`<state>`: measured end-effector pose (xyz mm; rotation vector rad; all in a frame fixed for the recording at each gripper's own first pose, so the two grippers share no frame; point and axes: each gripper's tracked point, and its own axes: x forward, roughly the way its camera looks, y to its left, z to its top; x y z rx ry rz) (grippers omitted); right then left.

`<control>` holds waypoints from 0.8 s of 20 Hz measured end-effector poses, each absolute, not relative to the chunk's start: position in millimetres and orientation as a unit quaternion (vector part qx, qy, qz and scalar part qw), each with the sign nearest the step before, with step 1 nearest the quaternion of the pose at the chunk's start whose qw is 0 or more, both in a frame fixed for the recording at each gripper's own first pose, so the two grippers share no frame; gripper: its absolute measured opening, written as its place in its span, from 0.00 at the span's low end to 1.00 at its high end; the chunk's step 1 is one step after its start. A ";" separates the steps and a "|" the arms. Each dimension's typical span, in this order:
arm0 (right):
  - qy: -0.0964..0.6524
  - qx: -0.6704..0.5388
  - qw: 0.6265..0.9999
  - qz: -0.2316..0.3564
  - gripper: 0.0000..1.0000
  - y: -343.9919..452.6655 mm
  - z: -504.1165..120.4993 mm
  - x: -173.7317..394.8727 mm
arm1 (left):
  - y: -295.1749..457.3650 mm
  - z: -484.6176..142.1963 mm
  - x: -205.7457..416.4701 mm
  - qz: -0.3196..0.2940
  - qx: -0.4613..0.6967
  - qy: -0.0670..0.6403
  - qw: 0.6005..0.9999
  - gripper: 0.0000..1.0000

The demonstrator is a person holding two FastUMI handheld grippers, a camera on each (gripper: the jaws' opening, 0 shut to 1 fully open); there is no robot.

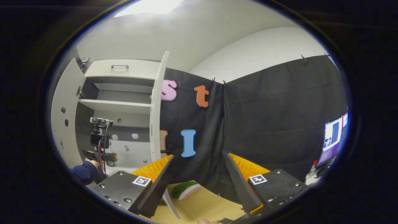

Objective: Grasp the bottle in the cabinet with the left hand and place it on the coaster, then close the right door with the right hand and the left door with the left hand.

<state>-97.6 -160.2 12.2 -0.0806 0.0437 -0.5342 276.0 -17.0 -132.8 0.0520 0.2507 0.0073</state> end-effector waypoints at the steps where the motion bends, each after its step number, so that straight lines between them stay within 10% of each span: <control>1: 0.023 -0.037 0.964 -0.262 0.99 -159.9 11.4 -98.3 | -17.4 -130.8 272.0 0.001 0.024 0.126 0.992 0.81; 16: 0.028 -0.018 0.985 -0.169 0.99 -137.6 12.2 -107.0 | -23.2 -106.7 136.1 -0.031 0.008 0.127 0.991 0.80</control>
